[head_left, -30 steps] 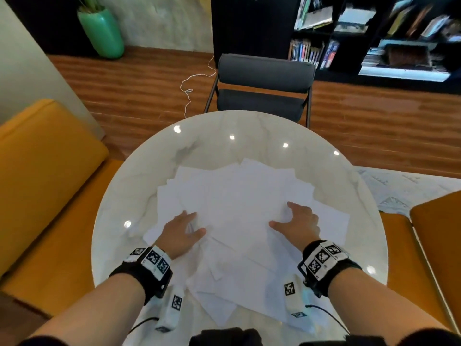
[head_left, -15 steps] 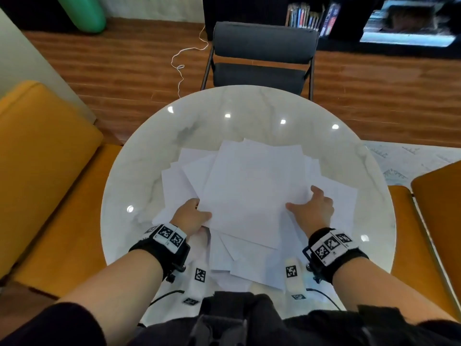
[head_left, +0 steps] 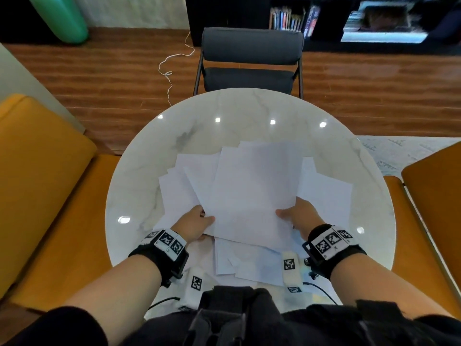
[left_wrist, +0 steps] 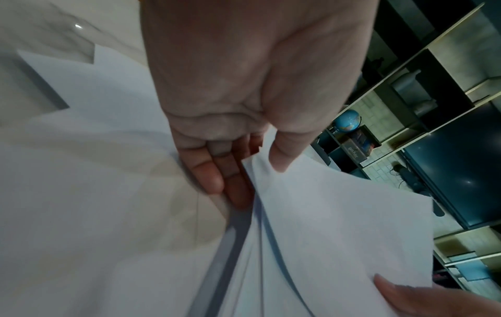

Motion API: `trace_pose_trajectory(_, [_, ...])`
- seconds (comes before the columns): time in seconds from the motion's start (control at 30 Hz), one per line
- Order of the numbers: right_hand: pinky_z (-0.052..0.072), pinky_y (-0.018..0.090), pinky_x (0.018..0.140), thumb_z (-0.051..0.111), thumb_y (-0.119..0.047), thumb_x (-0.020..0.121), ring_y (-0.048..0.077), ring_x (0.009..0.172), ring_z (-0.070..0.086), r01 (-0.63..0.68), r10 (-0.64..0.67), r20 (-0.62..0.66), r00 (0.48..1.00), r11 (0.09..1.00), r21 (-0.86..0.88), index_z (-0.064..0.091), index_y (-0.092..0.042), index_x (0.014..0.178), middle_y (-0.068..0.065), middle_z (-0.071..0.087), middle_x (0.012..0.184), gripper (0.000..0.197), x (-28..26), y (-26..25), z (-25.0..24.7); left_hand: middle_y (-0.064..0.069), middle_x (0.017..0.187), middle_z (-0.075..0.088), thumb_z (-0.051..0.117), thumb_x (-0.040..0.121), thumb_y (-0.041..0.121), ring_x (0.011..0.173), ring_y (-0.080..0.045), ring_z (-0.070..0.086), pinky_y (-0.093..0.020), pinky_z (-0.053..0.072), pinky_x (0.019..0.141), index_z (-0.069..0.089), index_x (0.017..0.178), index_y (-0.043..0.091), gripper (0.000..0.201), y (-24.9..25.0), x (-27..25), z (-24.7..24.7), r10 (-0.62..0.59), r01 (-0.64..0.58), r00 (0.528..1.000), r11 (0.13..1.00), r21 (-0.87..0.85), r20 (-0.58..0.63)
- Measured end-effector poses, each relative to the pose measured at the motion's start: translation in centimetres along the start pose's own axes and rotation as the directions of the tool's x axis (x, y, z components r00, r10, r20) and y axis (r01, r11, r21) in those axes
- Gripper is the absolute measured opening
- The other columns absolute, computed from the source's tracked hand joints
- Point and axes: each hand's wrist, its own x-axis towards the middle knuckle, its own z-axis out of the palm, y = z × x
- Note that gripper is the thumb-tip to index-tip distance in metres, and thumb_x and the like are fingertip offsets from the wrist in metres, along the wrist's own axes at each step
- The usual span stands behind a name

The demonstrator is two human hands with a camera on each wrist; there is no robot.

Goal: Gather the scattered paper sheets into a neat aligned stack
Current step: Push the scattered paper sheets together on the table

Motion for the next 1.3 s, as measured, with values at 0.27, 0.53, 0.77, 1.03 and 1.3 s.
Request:
trace_pose_trajectory(0.27, [0.051, 0.043, 0.094, 0.078, -0.015, 0.076, 0.031, 0.104, 0.065, 0.052, -0.049, 0.021, 0.999, 0.989, -0.138, 0.066, -0.009, 0.104, 0.011, 0.069, 0.110, 0.031, -1.5, 0.8, -1.4, -0.008, 0.092, 0.055, 0.049, 0.091, 0.018, 0.092, -0.027, 0.054, -0.034, 0.044, 0.081, 0.047, 0.112, 0.005, 0.025, -0.7, 0.6, -0.9, 0.123, -0.093, 0.984, 0.972, 0.218, -0.131])
trace_pose_trajectory(0.53, [0.033, 0.048, 0.105, 0.073, -0.035, 0.077, 0.036, 0.132, 0.031, -0.214, 0.056, -0.407, 0.912, 0.910, -0.355, 0.036, -0.020, 0.141, 0.016, 0.034, 0.141, 0.076, -1.4, 1.0, -4.0, -0.003, 0.092, 0.058, 0.060, 0.080, 0.024, 0.089, -0.025, 0.056, -0.033, 0.046, 0.083, 0.053, 0.103, 0.014, 0.026, -0.9, 0.9, -1.0, 0.012, -0.020, 0.989, 0.998, -0.057, -0.149])
trace_pose_trajectory(0.77, [0.044, 0.041, 0.100, 0.079, -0.022, 0.073, 0.037, 0.124, 0.049, -0.148, 0.107, -0.344, 0.933, 0.984, -0.097, 0.035, -0.008, 0.140, 0.017, 0.048, 0.135, 0.080, 0.0, 2.1, -4.1, -0.014, 0.113, 0.067, 0.075, 0.053, 0.042, 0.098, -0.035, 0.066, -0.051, 0.055, 0.085, 0.056, 0.122, 0.012, 0.078, 0.4, 2.3, 2.5, -0.170, 0.146, 0.985, 0.880, -0.452, -0.014])
trace_pose_trajectory(1.03, [0.050, 0.034, 0.065, 0.071, -0.014, 0.081, 0.029, 0.084, 0.060, -0.069, 0.067, -0.058, 0.996, 0.997, -0.037, 0.059, -0.004, 0.106, 0.011, 0.064, 0.099, 0.030, -0.4, 2.6, -4.3, -0.009, 0.115, 0.058, 0.063, 0.083, 0.030, 0.106, -0.029, 0.057, -0.039, 0.048, 0.096, 0.041, 0.128, 0.009, 0.054, 1.3, 0.9, 3.9, -0.005, -0.005, 0.996, 0.994, -0.109, -0.088])
trace_pose_trajectory(1.3, [0.044, 0.040, 0.085, 0.079, -0.013, 0.074, 0.032, 0.097, 0.057, 0.051, -0.096, 0.092, 0.991, 0.914, 0.403, 0.068, -0.017, 0.105, 0.032, 0.062, 0.118, 0.033, -0.5, 2.9, -4.9, 0.000, 0.133, 0.053, 0.082, 0.051, 0.055, 0.119, -0.020, 0.054, -0.046, 0.044, 0.104, 0.042, 0.134, 0.019, 0.100, 1.3, 1.3, 0.5, 0.108, -0.145, 0.981, 0.958, -0.246, -0.159])
